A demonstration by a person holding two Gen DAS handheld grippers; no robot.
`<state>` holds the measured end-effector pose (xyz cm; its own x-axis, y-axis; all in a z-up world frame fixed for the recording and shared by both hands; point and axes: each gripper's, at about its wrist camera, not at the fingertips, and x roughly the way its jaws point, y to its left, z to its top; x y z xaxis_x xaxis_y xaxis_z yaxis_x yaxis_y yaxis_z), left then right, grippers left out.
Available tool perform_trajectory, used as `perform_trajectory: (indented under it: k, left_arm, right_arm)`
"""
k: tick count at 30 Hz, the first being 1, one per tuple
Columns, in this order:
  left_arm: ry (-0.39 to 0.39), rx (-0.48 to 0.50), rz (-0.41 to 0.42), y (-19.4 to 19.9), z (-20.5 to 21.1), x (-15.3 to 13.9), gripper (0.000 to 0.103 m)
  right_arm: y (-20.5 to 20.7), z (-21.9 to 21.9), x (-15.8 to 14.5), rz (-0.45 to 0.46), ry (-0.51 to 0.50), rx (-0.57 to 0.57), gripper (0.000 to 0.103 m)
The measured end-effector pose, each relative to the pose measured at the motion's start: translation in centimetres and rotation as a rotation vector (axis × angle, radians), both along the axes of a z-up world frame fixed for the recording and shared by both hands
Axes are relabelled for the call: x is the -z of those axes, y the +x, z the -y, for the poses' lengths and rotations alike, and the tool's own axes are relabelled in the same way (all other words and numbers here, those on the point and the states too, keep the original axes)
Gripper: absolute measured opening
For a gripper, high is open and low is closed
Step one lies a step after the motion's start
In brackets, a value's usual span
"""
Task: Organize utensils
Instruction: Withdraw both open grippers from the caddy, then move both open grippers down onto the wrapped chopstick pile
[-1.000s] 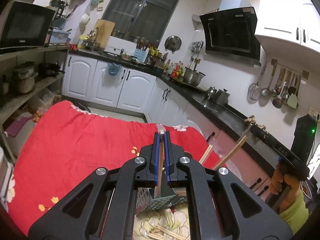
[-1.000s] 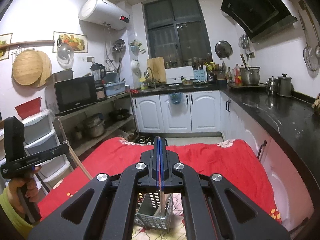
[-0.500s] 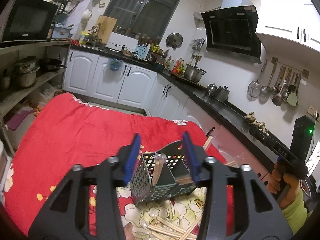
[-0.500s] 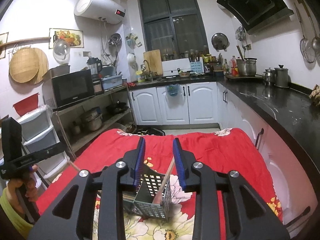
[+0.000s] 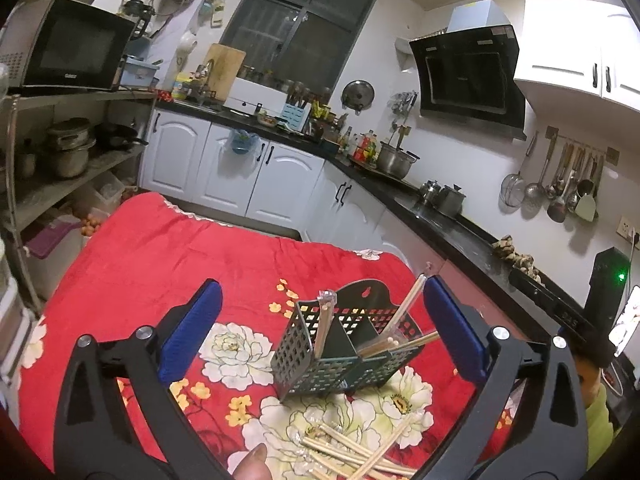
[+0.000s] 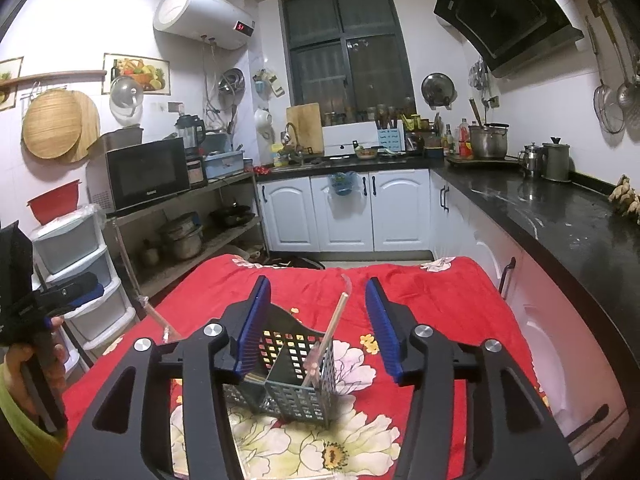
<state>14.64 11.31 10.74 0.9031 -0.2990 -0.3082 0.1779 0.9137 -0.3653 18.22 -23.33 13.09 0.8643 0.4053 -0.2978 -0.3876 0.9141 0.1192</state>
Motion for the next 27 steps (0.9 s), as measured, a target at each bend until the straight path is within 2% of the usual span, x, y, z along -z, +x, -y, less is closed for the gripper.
perform_trajectory:
  k: [9, 27]
  left_arm:
    - [0.026, 0.002, -0.020, -1.4, 0.5, 1.1, 0.092]
    - [0.029, 0.024, -0.167, -2.3, 1.3, 6.3, 0.092]
  right_arm:
    - [-1.9, 0.2, 1.3, -0.022, -0.016, -0.015, 0.050]
    - [-3.4, -1.7, 7.3, -0.161, -0.072, -0.055, 0.050]
